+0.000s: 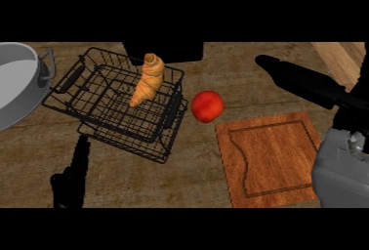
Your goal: Pick the croissant from the cutting board and place it in the tiered basket
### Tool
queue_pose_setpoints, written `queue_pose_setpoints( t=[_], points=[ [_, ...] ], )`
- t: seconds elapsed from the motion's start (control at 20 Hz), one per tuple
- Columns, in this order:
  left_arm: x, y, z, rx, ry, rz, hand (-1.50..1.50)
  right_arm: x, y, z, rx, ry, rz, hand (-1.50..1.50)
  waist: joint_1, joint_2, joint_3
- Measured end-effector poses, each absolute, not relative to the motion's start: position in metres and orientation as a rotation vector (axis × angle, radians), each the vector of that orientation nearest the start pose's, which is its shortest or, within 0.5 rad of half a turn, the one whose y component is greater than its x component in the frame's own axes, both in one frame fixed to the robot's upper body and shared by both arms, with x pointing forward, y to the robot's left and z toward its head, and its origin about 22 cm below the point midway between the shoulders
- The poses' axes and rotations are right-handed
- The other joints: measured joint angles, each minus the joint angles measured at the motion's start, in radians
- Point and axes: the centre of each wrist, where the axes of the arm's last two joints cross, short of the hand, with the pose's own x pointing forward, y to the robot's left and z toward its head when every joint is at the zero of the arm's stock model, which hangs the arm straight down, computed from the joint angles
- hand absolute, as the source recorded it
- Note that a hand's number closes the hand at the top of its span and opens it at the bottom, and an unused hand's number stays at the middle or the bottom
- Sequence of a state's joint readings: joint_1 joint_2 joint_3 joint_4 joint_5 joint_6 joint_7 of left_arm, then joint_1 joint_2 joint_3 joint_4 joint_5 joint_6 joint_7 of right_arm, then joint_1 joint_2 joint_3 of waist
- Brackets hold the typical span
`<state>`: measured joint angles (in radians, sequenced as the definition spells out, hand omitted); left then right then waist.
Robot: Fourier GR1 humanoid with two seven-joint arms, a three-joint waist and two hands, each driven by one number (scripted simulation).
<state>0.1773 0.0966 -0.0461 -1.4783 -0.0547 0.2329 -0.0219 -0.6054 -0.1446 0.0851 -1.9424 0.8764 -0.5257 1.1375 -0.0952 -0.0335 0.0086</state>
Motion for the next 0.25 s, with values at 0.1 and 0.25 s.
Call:
queue_pose_setpoints(
  t=[0.1,0.25],
  points=[
    [0.190,0.260,-0.052,0.324,-1.336,0.053,0.00,0.251,-0.183,0.230,-0.755,-1.640,-0.422,-1.50,-0.005,0.000,0.000],
    [0.188,0.262,-0.051,0.327,-1.335,0.058,0.00,0.214,-0.208,0.229,-0.727,-1.647,-0.424,-1.50,-0.009,0.002,0.000]
  ],
)
